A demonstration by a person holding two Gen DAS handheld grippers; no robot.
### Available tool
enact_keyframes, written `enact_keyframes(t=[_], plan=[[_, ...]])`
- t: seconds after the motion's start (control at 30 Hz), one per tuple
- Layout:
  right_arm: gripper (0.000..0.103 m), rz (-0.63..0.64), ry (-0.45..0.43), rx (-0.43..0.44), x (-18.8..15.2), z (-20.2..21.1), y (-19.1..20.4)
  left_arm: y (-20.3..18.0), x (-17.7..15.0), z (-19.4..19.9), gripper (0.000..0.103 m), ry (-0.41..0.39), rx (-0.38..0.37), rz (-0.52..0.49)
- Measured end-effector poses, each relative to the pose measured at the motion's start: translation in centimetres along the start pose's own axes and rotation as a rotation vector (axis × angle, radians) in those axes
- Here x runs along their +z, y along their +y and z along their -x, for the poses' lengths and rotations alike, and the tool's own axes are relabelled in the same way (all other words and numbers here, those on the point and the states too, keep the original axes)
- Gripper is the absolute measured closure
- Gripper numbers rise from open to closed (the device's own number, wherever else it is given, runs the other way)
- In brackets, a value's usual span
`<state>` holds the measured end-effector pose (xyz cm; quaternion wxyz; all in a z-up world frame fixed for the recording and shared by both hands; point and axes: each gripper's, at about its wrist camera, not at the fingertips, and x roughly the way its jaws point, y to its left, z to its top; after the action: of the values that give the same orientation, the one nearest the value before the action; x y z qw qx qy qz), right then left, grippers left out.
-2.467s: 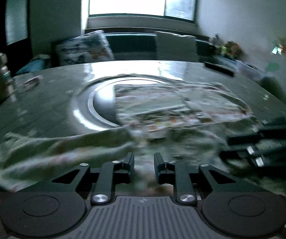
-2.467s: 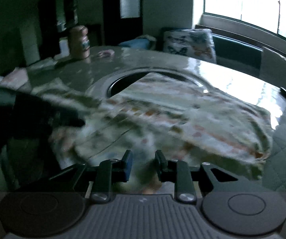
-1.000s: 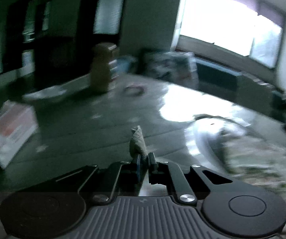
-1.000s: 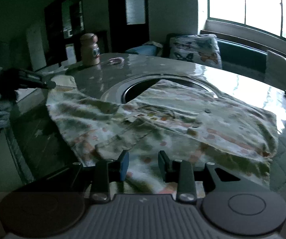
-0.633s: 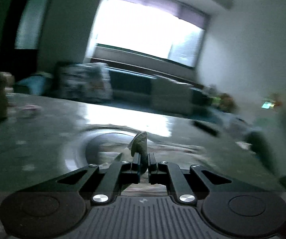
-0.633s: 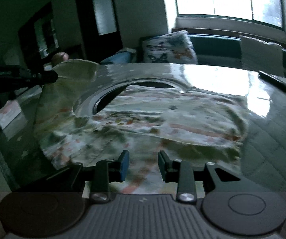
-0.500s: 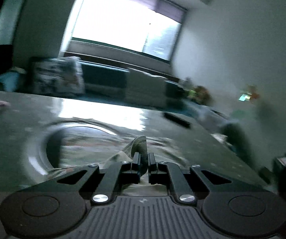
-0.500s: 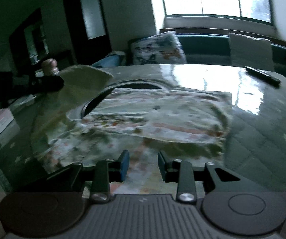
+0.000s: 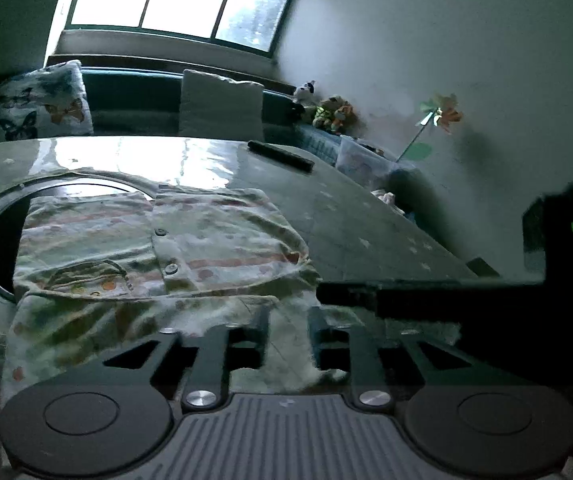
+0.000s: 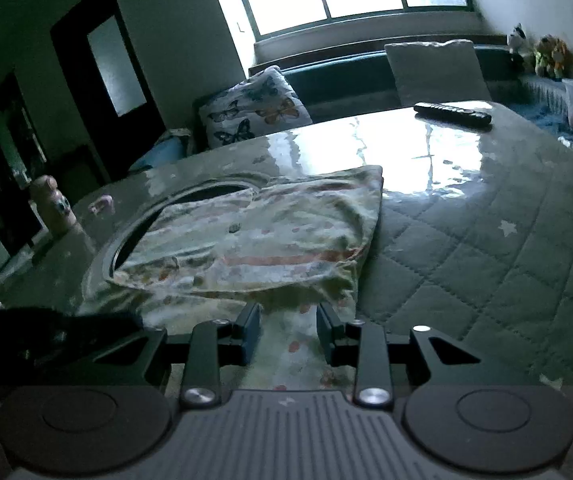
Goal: Fold clothes
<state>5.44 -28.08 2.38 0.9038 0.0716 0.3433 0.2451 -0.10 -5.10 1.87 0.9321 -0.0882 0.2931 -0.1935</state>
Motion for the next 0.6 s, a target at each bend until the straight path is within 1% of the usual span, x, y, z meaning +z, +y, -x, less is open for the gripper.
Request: enact_keyframes(t=[0.03, 0.13, 0.27, 0.47, 0.53, 0.57, 0.6], plan=[[0.071, -0.005, 0.000, 0.007, 0.1, 0.0, 0.0, 0.2, -0.1, 0.3, 0.069, -0.003, 0.006, -0.007], [0.071, 0.004, 0.018, 0.031, 0.0, -0.8, 0.8, 1.4, -0.2, 1.4, 0.069, -0.016, 0.054, -0.010], [0.071, 0.032, 0.051, 0.051, -0.3, -2.1, 1.7, 4.6, -0.2, 2.2, 0.069, -0.015, 0.154, 0.035], [0.071, 0.070, 0.080, 0.031, -0.7, -4.3, 2.6, 6.9, -0.7, 2.6, 0.069, -0.005, 0.238, 0.049], [0.077, 0.082, 0.081, 0.031, -0.8, -4.5, 2.9, 7.7, -0.8, 2.8, 0.069, -0.002, 0.265, 0.053], [0.089, 0.088, 0.080, 0.029, -0.8, -4.5, 3.0, 8.0, -0.9, 2.8, 0.070, 0.000, 0.279, 0.055], [0.094, 0.092, 0.080, 0.024, -0.8, -4.5, 3.1, 8.4, -1.0, 2.9, 0.070, 0.002, 0.292, 0.057]])
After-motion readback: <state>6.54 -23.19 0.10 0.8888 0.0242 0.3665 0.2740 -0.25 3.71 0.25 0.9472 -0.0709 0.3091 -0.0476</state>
